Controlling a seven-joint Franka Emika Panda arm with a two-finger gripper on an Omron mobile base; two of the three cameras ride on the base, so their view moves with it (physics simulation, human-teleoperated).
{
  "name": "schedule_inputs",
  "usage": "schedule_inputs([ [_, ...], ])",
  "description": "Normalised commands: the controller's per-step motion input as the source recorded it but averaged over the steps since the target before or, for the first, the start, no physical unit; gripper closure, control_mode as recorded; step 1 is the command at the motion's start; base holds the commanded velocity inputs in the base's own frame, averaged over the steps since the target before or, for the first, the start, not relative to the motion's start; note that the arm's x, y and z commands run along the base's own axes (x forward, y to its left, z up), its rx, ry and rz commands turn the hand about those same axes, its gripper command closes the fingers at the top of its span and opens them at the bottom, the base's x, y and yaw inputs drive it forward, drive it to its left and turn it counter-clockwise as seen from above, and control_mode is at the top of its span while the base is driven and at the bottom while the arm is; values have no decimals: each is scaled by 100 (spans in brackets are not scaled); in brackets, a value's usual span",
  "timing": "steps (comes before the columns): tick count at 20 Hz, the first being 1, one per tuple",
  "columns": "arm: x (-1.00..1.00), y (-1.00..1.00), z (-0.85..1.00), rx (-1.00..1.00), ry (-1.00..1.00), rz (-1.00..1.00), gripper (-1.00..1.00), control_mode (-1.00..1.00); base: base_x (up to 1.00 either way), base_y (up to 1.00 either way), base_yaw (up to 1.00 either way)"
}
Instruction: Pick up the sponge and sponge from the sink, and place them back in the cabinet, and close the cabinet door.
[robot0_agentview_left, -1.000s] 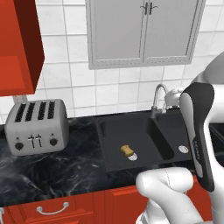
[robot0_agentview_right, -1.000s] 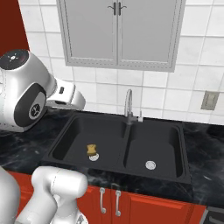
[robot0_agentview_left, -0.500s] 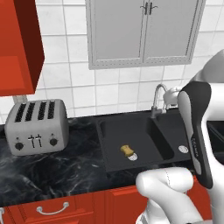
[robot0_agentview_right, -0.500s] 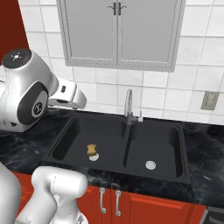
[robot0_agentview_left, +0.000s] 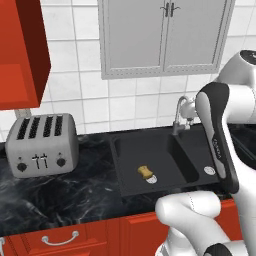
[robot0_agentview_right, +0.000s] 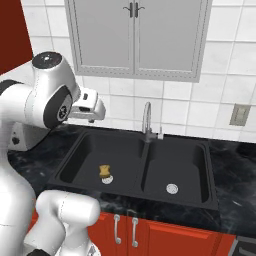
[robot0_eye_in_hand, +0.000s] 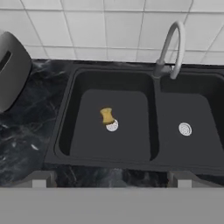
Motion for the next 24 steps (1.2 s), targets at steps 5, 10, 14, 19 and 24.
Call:
schedule_inputs([
  [5,27,6,-51,0,10,20,-100,-100,0,0,0],
  [10,28,16,-64,-1,5,16,-100,-100,0,0,0],
  [14,32,22,-69,-2,3,13,-100,-100,0,0,0],
  [19,16,14,-46,-8,0,5,-100,-100,0,0,0],
  [24,27,7,-40,-11,0,1,-100,-100,0,0,0],
])
